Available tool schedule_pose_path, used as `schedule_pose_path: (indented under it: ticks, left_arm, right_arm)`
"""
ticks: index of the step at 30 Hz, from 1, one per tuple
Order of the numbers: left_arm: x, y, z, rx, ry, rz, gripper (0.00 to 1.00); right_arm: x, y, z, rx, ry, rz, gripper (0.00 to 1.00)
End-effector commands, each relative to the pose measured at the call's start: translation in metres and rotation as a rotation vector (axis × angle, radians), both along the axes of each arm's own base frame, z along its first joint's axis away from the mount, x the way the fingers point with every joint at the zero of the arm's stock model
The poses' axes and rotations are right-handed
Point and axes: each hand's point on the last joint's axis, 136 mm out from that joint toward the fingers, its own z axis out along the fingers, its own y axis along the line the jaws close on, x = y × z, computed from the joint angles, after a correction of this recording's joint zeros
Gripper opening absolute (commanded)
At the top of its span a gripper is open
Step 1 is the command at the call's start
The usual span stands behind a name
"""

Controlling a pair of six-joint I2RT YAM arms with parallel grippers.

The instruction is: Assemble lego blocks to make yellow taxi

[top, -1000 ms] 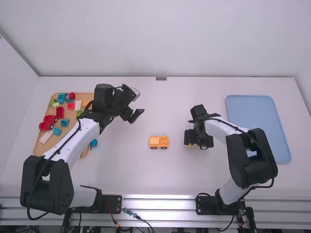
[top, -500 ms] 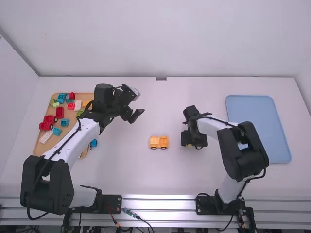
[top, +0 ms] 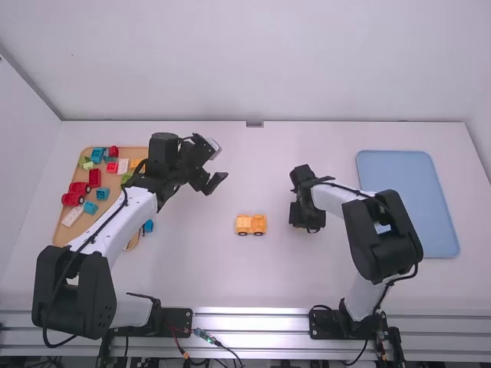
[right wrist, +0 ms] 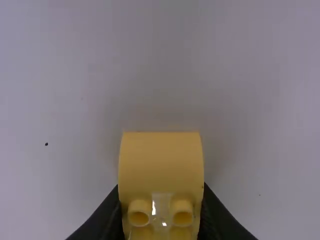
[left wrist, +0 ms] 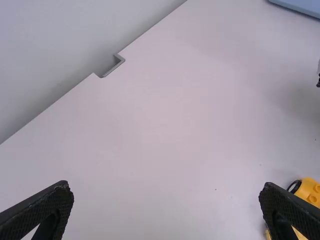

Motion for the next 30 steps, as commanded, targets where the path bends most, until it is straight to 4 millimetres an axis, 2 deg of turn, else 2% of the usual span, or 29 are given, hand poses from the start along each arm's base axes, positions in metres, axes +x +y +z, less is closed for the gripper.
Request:
schedule_pose_path:
  ticks: [1, 3, 4, 6, 11, 14, 15, 16, 17, 20, 25, 26, 27, 28, 29, 30]
  left_arm:
    - [-0.003, 0.000, 0.003, -0.010, -0.002, 0.003, 0.99]
    - [-0.003, 0.000, 0.003, -0.010, -0.002, 0.002, 0.99]
    - [-0.003, 0.000, 0.003, -0.010, -0.002, 0.001, 0.99]
    - [-0.003, 0.000, 0.003, -0.010, -0.002, 0.003, 0.99]
    - [-0.003, 0.000, 0.004, -0.011, -0.002, 0.002, 0.99]
    - [-0.003, 0.000, 0.003, -0.011, -0.002, 0.001, 0.99]
    - [-0.003, 0.000, 0.003, -0.011, -0.002, 0.002, 0.99]
    - [-0.003, 0.000, 0.003, -0.011, -0.002, 0.002, 0.99]
    - [-0.003, 0.000, 0.003, -0.011, -0.003, 0.001, 0.99]
    - [-0.003, 0.000, 0.003, -0.011, -0.002, 0.001, 0.99]
    - [-0.003, -0.001, 0.004, -0.013, -0.002, -0.001, 0.99]
    - [-0.003, -0.001, 0.004, -0.013, -0.002, -0.001, 0.99]
    - [-0.003, -0.001, 0.004, -0.013, -0.002, -0.001, 0.99]
    - [-0.003, -0.001, 0.004, -0.013, -0.002, -0.001, 0.99]
    - [-0.003, -0.001, 0.004, -0.013, -0.002, -0.001, 0.99]
    - [-0.003, -0.001, 0.004, -0.013, -0.002, -0.001, 0.99]
  right_arm:
    - [0.008, 0.002, -0.002, 0.012, -0.014, -0.199, 0.09]
    - [0.011, 0.007, -0.002, 0.053, -0.011, -0.399, 0.08]
    - [0.011, 0.012, -0.001, 0.078, -0.003, -0.465, 0.12]
    - [0.014, 0.015, -0.001, 0.102, -0.004, -0.548, 0.00]
    - [0.016, 0.016, 0.000, 0.131, 0.013, -0.820, 0.00]
    - [0.003, 0.012, -0.002, 0.098, 0.068, -1.130, 0.00]
    - [0.002, 0.011, -0.002, 0.093, 0.074, -1.159, 0.00]
    - [-0.005, 0.008, -0.002, 0.066, 0.097, -1.292, 0.00]
    - [-0.007, 0.007, -0.002, 0.055, 0.097, -1.355, 0.00]
    - [-0.004, 0.009, -0.002, 0.069, 0.097, -1.427, 0.00]
    - [0.005, 0.013, -0.001, 0.109, 0.077, -1.427, 0.00]
    - [0.006, 0.013, -0.001, 0.114, 0.074, -1.431, 0.02]
    - [0.009, 0.014, -0.001, 0.124, 0.069, -1.432, 0.22]
    - [0.009, 0.014, -0.001, 0.124, 0.069, -1.432, 0.35]
    - [0.009, 0.014, -0.001, 0.124, 0.069, -1.431, 0.39]
    - [0.009, 0.013, -0.001, 0.121, 0.065, -1.432, 0.51]
